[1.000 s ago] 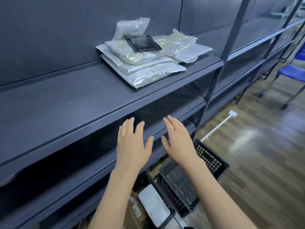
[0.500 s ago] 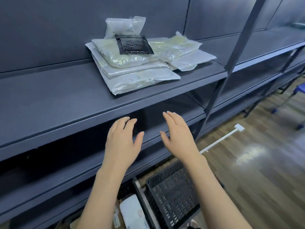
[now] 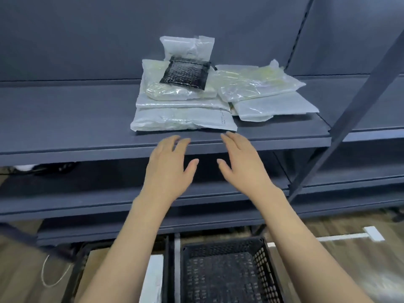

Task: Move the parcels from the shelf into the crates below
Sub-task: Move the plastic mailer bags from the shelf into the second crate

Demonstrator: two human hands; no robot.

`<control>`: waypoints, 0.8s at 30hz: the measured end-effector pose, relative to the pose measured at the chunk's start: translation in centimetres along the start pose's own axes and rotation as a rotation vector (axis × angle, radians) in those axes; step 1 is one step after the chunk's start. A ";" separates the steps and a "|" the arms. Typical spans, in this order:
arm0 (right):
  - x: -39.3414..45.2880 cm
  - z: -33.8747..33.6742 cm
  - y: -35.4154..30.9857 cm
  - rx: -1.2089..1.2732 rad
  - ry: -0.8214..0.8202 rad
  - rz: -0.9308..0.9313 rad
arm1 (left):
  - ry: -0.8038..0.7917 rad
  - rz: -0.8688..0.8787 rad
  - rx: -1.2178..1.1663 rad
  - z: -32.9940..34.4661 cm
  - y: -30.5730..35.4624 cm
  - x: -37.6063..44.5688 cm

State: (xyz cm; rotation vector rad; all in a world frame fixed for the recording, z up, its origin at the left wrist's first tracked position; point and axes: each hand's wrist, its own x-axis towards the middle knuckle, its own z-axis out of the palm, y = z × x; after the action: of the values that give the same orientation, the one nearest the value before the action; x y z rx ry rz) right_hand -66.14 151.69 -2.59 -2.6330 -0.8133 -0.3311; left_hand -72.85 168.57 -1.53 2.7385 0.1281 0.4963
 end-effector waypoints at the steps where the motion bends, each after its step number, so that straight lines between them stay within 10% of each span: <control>1: 0.8 -0.4 0.2 -0.009 -0.004 -0.025 | 0.004 -0.002 0.030 -0.6 -0.1 0.8; 24: 18.2 -3.3 6.3 -0.546 -0.269 -0.022 | -0.282 -0.161 0.373 -4.0 -2.6 24.6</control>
State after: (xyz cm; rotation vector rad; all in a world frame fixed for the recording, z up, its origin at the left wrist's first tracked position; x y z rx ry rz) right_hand -48.20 154.52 4.53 -3.2322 -0.9436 -0.2295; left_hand -51.35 175.97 9.04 3.0894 0.4006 0.0394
